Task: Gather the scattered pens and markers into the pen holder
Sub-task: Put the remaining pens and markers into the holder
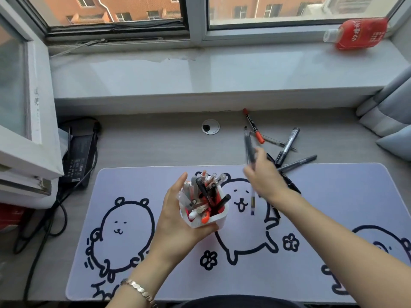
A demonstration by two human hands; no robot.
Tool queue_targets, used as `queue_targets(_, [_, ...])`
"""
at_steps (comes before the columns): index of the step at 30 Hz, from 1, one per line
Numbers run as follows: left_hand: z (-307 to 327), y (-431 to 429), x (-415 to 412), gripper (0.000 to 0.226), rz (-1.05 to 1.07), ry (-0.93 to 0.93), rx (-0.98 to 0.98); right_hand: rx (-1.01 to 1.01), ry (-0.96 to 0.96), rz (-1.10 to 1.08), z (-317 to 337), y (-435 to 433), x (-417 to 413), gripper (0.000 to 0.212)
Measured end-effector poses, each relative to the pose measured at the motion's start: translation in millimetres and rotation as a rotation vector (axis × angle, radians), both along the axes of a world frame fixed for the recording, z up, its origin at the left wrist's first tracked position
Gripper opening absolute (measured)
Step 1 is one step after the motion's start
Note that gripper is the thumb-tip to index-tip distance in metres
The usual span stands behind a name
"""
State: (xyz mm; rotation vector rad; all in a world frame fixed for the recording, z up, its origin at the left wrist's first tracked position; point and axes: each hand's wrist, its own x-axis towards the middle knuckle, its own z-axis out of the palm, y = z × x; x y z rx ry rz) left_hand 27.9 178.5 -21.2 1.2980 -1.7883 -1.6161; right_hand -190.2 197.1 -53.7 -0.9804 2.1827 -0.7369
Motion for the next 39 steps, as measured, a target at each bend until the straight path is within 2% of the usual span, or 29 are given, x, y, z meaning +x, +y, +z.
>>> queue_targets(4, [-4,2,-8,0.102,-0.033,-0.012,0.023,-0.612,-0.017,-0.247,63,22,-3,0.030])
queue_targets(7, [-4,5,-21,0.102,-0.060,-0.040,0.007,-0.881,-0.009,-0.235,87,36,17,0.027])
queue_targets(9, [-2,8,-29,0.103,-0.081,-0.050,-0.032,-0.862,-0.002,-0.160,82,42,37,0.028])
queue_targets(12, [4,12,-38,0.106,-0.109,-0.049,-0.044,-0.645,-0.005,-0.082,69,49,58,0.032])
queue_targets(14, [4,13,-41,0.106,-0.113,-0.040,-0.039,-0.569,0.018,-0.082,68,54,59,0.021])
queue_targets(17, [3,14,-41,0.106,-0.092,-0.016,-0.026,-0.599,-0.046,-0.093,77,58,49,0.049])
queue_targets(19, [2,15,-41,0.107,-0.107,-0.030,-0.027,-0.643,-0.052,-0.090,79,61,41,0.055])
queue_targets(22, [4,18,-41,0.107,-0.128,-0.046,-0.031,-0.651,0.031,-0.053,77,62,35,0.042])
queue_targets(26, [6,19,-40,0.105,-0.166,-0.084,-0.083,-0.632,0.219,0.060,72,55,33,0.052])
queue_targets(28, [10,20,-39,0.103,-0.218,-0.103,-0.144,-0.616,0.158,0.074,72,45,30,0.054])
queue_targets(30, [11,21,-39,0.102,-0.255,-0.112,-0.165,-0.643,0.067,0.049,74,36,28,0.043])
queue_targets(32, [9,19,-39,0.102,-0.225,-0.086,-0.119,-0.712,0.087,0.050,72,36,31,0.028])
queue_targets(34, [5,15,-40,0.107,-0.183,-0.056,-0.066,-0.750,0.118,0.096,63,45,38,0.024])
queue_targets(39, [4,16,-42,0.105,-0.224,-0.023,-0.054,-0.673,0.255,0.207,41,71,46,0.041])
